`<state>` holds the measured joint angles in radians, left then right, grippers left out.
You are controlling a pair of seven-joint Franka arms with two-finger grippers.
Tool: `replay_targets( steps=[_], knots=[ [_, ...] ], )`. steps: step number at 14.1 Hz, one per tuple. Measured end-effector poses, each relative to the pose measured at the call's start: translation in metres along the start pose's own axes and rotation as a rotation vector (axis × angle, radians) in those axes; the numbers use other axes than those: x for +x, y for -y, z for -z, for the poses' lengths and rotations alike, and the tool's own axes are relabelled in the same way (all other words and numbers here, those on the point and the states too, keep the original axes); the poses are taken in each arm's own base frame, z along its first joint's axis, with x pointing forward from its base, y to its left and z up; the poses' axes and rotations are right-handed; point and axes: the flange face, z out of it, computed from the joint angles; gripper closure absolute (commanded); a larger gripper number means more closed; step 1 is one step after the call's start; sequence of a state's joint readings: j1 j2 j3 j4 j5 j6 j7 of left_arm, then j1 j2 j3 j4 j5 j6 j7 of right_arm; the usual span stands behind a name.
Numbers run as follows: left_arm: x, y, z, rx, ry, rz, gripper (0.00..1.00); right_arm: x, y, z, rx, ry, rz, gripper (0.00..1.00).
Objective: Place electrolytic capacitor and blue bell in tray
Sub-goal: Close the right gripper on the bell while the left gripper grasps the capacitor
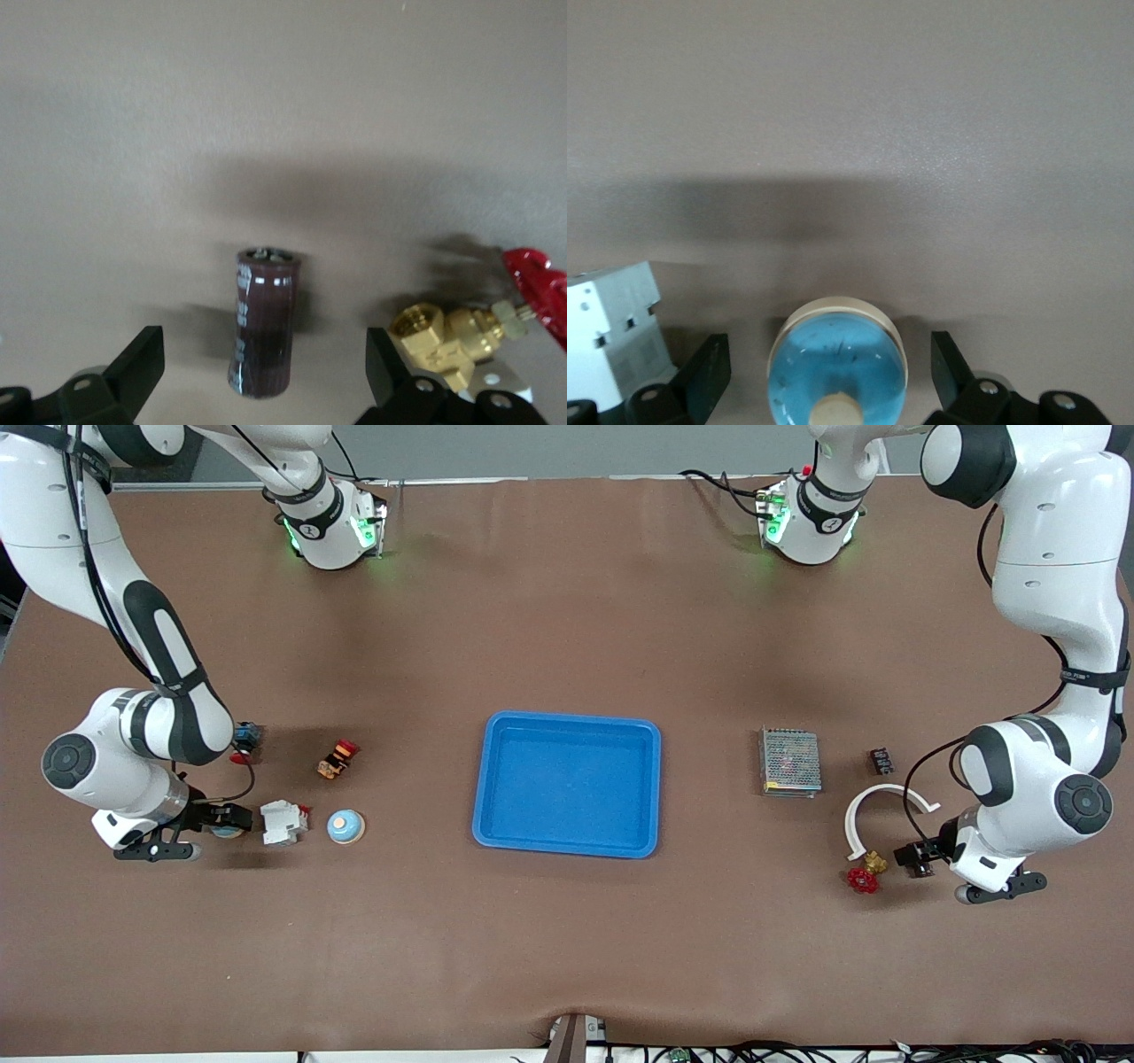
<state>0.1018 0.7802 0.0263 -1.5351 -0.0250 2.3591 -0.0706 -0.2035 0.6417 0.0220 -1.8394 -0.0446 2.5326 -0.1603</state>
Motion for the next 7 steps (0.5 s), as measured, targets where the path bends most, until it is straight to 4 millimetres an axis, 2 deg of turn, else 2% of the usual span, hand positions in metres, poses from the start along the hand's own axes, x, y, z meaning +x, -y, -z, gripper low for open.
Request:
replay_targets(
  steps=[7],
  knots=[
    [0.002,0.0,-0.019,0.002,0.014,-0.001,0.0,-0.003,-0.008,-0.009,-0.006,-0.001,-0.001,0.0]
  ],
)
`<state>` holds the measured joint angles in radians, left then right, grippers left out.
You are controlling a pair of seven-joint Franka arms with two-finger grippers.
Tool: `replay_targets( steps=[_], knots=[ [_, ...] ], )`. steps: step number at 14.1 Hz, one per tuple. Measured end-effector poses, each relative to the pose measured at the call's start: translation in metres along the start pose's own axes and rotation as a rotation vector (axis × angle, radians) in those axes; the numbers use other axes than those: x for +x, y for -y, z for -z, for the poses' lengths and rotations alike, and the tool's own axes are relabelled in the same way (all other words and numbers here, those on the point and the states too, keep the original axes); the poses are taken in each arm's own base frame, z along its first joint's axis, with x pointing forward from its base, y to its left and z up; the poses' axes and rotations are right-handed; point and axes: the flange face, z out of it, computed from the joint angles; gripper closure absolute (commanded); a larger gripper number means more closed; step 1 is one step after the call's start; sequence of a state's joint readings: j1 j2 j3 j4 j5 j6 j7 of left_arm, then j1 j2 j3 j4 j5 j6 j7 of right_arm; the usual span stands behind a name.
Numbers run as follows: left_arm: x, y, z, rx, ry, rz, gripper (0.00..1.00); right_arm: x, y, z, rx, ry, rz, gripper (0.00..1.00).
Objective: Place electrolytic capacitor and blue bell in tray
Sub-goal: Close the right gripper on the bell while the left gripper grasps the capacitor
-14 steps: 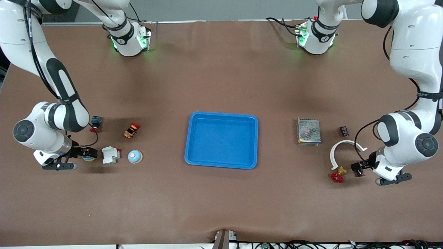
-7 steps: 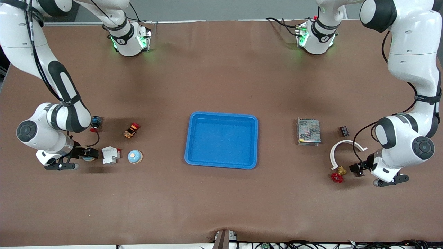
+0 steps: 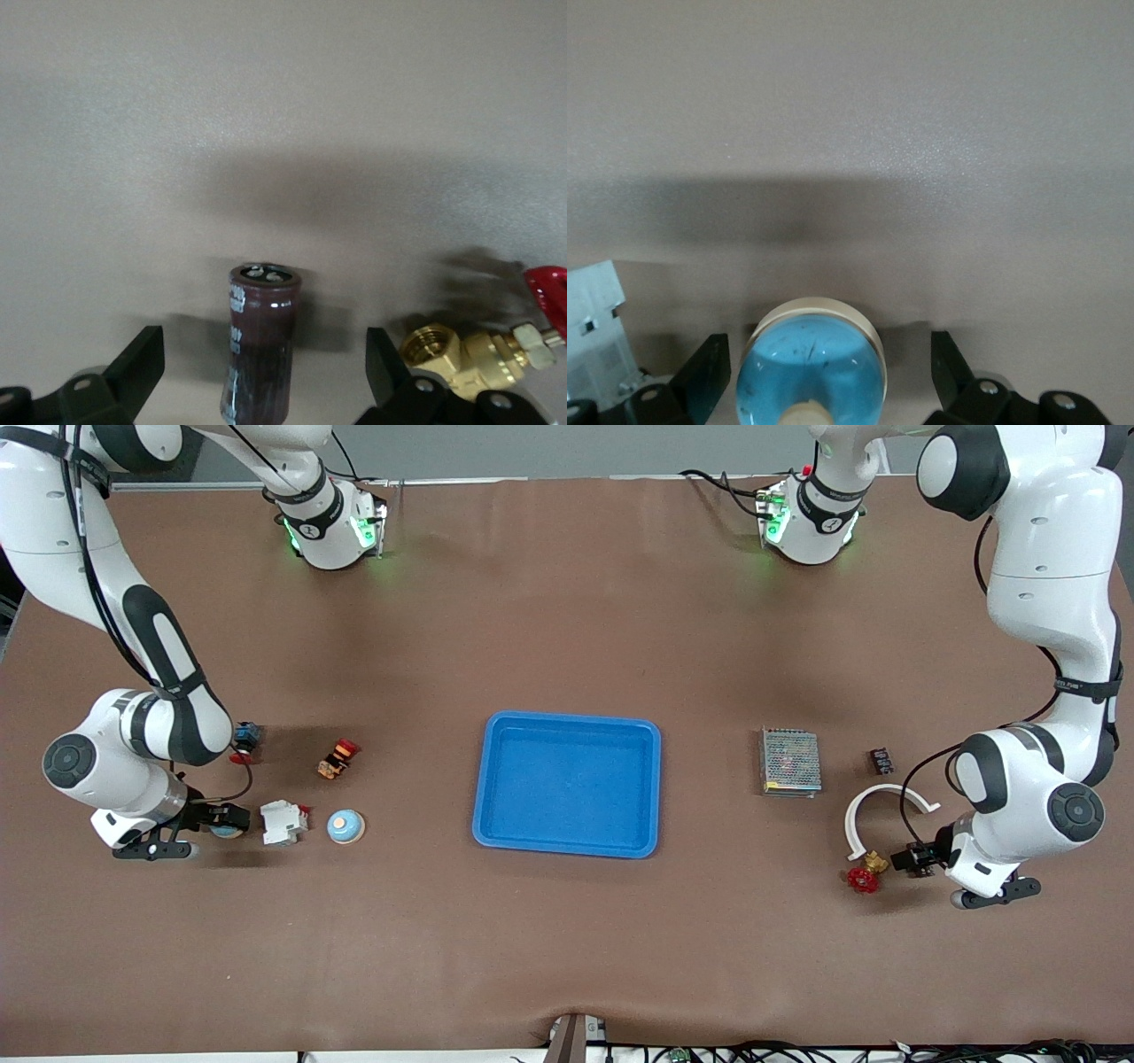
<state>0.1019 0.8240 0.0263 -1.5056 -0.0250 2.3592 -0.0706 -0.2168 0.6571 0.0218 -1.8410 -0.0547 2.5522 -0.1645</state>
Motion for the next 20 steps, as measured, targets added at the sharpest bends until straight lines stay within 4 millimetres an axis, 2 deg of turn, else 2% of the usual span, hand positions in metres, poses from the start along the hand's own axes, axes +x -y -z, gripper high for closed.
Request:
replay_targets(
  steps=[1,2,3,4,5,6,8,9,10,11,12,17,18,20],
  knots=[
    [0.001,0.0,-0.001,0.0,0.0,0.0,0.0,0.0,0.0,-0.001,0.0,-0.001,0.001,0.0],
    [0.001,0.0,-0.001,0.0,-0.001,0.0,0.07,-0.001,0.0,-0.003,0.0,0.001,0.001,0.0],
    [0.001,0.0,-0.001,0.0,-0.002,0.002,0.27,-0.001,0.0,-0.004,0.0,0.002,0.001,0.0],
    [0.002,0.0,0.0,0.0,-0.003,0.002,0.33,-0.001,0.0,-0.004,0.0,0.002,0.001,0.0],
    [0.003,0.0,0.0,0.0,-0.005,0.002,0.33,-0.001,0.0,-0.005,0.0,0.002,0.001,0.0],
    [0.003,-0.001,0.0,-0.001,-0.006,0.002,0.36,-0.001,0.0,-0.005,0.0,0.002,0.001,0.19],
    [0.003,-0.003,-0.001,-0.002,-0.004,-0.001,0.47,-0.001,0.001,-0.005,0.0,0.003,0.002,0.93],
    [0.003,-0.003,-0.002,-0.002,-0.004,-0.001,0.59,-0.001,0.002,-0.005,0.002,0.005,0.003,1.0],
    [0.003,-0.003,-0.001,-0.002,-0.005,-0.001,0.69,0.0,0.003,-0.003,0.003,0.003,0.005,1.0],
    [0.004,-0.003,-0.001,-0.002,-0.007,-0.001,0.83,0.0,0.003,-0.002,0.003,0.003,0.005,1.0],
    [0.005,-0.003,0.001,-0.003,-0.01,-0.001,0.88,0.0,0.003,-0.002,0.003,0.003,0.005,1.0],
    [0.005,-0.003,0.001,-0.003,-0.01,0.0,0.92,0.006,0.006,0.005,0.005,0.009,0.012,1.0],
    [0.005,-0.004,0.001,-0.003,-0.012,-0.001,0.91,0.013,0.007,0.014,0.008,0.029,0.016,1.0],
    [0.01,-0.007,0.009,-0.005,-0.028,-0.004,0.91,0.032,0.011,0.048,0.014,0.066,0.025,1.0]
  ],
)
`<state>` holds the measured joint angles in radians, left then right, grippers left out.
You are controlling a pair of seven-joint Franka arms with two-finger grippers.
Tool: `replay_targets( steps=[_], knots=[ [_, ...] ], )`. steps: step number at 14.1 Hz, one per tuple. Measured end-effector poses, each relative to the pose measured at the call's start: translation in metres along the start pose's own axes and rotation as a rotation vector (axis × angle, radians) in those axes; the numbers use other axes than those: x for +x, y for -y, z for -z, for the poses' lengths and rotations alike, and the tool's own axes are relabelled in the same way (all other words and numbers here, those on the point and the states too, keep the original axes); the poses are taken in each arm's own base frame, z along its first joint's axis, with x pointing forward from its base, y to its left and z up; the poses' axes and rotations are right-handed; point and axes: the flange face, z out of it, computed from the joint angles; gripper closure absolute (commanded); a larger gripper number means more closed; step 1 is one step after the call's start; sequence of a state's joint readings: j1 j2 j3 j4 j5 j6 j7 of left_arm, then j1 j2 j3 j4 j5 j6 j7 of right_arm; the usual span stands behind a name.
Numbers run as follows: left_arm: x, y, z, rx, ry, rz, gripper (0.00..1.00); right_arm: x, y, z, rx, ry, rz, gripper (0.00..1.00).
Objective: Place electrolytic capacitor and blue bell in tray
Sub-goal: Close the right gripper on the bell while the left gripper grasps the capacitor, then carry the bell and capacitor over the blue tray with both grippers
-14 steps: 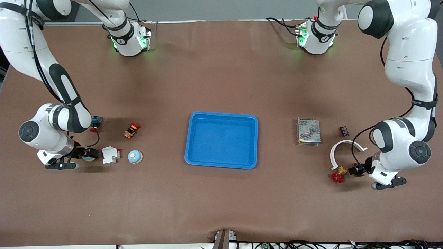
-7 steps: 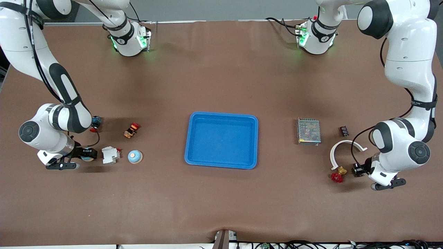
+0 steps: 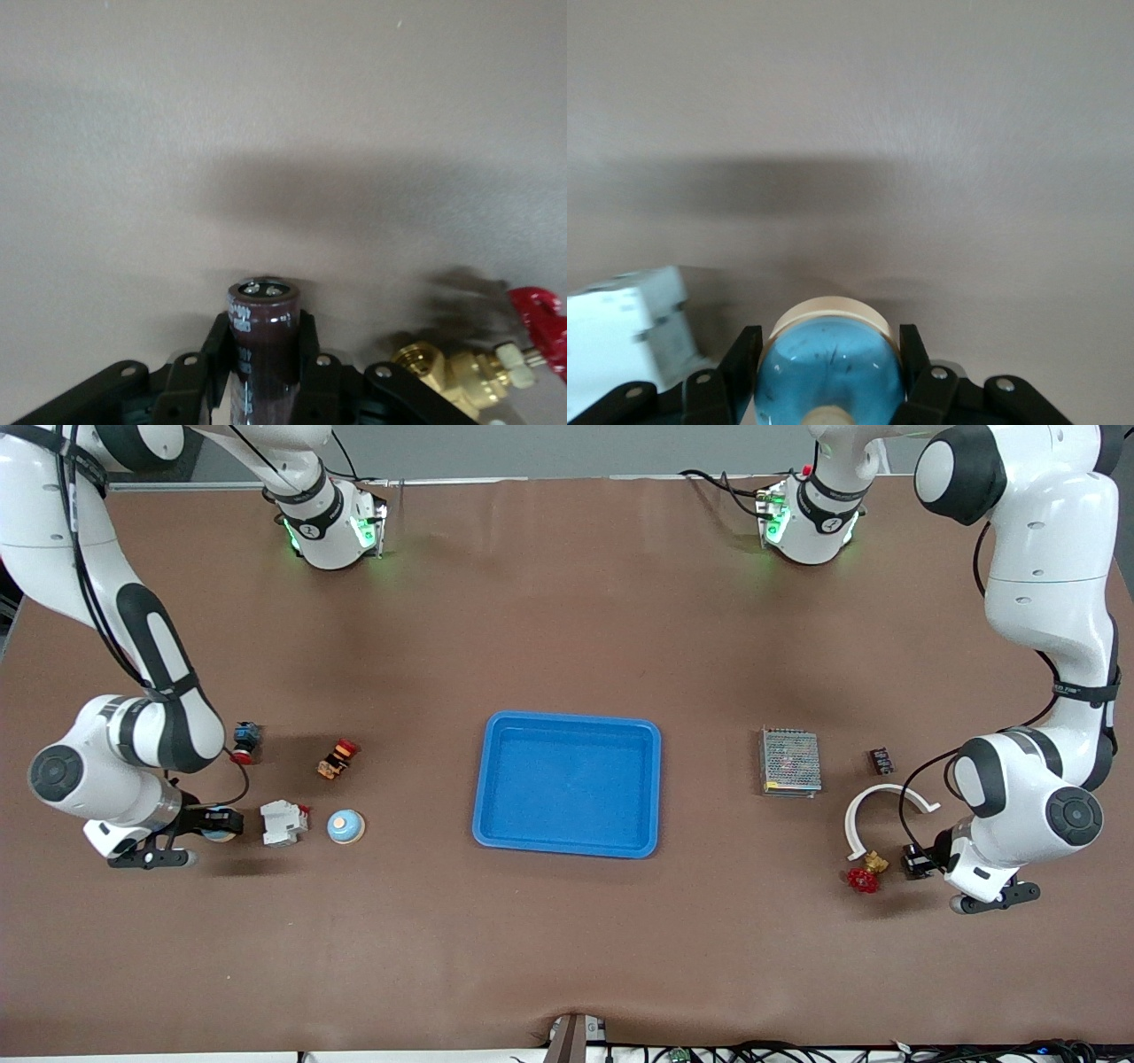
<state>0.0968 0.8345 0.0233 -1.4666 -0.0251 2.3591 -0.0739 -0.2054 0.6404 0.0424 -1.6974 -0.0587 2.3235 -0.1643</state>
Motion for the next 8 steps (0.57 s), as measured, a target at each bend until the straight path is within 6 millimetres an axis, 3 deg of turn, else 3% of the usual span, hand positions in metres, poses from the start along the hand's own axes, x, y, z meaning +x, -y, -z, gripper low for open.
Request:
replay_targets(
  steps=[2,4,6,8],
  knots=[
    [0.007,-0.007,0.019,-0.003,-0.008,-0.007,0.91,0.015,0.011,0.038,0.0,0.009,0.006,1.0],
    [0.009,-0.014,0.044,-0.003,0.015,-0.003,0.91,0.025,0.034,0.061,-0.001,0.007,-0.022,1.0],
    [0.007,-0.026,0.075,-0.003,0.036,0.023,0.91,0.032,0.071,0.07,-0.002,0.005,-0.075,1.0],
    [0.001,-0.052,0.111,-0.001,0.059,0.064,0.91,0.035,0.118,0.071,-0.002,0.005,-0.137,1.0]
  ],
)
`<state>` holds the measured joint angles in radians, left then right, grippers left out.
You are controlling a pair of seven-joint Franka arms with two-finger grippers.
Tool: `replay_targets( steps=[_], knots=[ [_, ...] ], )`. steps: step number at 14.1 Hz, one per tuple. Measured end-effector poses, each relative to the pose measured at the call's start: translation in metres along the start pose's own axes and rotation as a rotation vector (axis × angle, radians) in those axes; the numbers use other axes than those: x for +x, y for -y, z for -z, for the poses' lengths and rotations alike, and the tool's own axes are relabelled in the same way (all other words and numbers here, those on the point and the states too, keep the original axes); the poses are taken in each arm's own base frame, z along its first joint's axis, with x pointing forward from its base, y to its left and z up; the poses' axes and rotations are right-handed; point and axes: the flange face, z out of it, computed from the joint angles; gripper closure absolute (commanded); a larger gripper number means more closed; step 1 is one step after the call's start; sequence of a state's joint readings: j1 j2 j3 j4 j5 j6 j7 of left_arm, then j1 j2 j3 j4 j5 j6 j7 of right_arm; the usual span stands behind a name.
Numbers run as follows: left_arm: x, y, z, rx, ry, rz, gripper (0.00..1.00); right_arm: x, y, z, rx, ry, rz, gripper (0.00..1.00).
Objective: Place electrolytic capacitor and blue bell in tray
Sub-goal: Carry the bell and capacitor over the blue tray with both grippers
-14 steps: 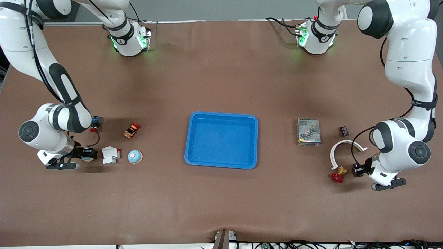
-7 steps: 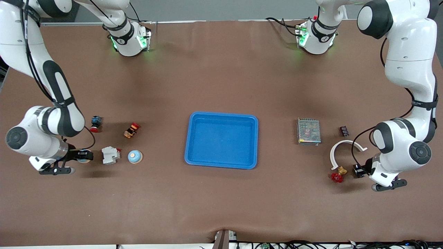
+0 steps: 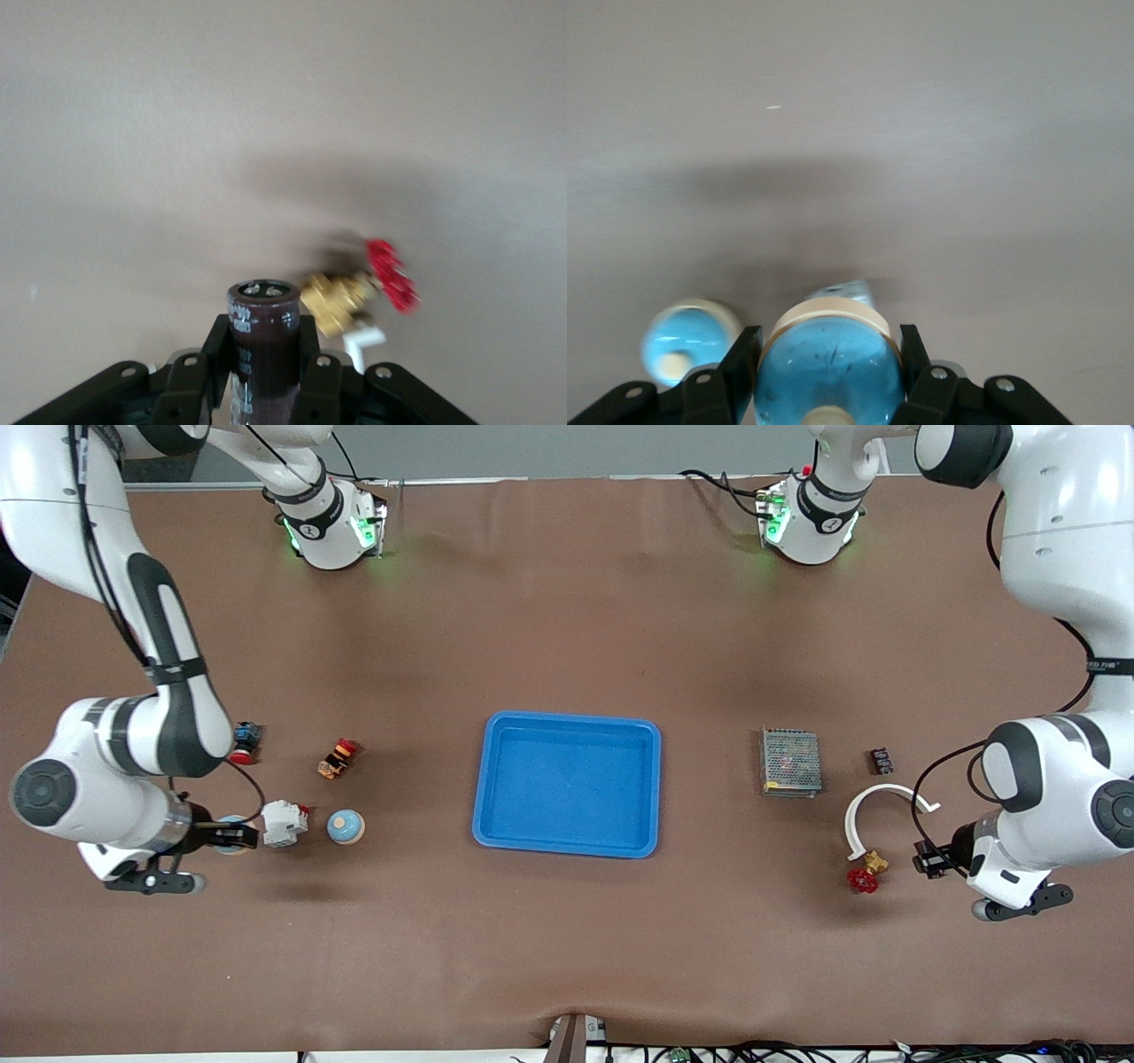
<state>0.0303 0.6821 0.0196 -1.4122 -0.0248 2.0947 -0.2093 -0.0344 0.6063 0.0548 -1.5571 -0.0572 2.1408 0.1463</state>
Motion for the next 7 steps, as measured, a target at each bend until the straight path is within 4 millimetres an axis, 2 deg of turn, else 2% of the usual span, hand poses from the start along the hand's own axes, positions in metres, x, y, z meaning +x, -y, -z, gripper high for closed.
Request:
replay_targets(
  steps=[2,4,7],
  knots=[
    [-0.019,-0.045,0.033,0.007,0.024,0.056,0.91,-0.006,0.044,0.001,-0.001,0.0,-0.065,1.0],
    [-0.043,-0.095,0.057,0.015,0.035,0.107,0.91,-0.015,0.082,0.001,-0.001,0.0,-0.133,1.0],
    [-0.075,-0.162,0.067,0.023,0.035,0.182,0.91,-0.033,0.145,-0.001,-0.002,0.0,-0.24,1.0]
  ],
)
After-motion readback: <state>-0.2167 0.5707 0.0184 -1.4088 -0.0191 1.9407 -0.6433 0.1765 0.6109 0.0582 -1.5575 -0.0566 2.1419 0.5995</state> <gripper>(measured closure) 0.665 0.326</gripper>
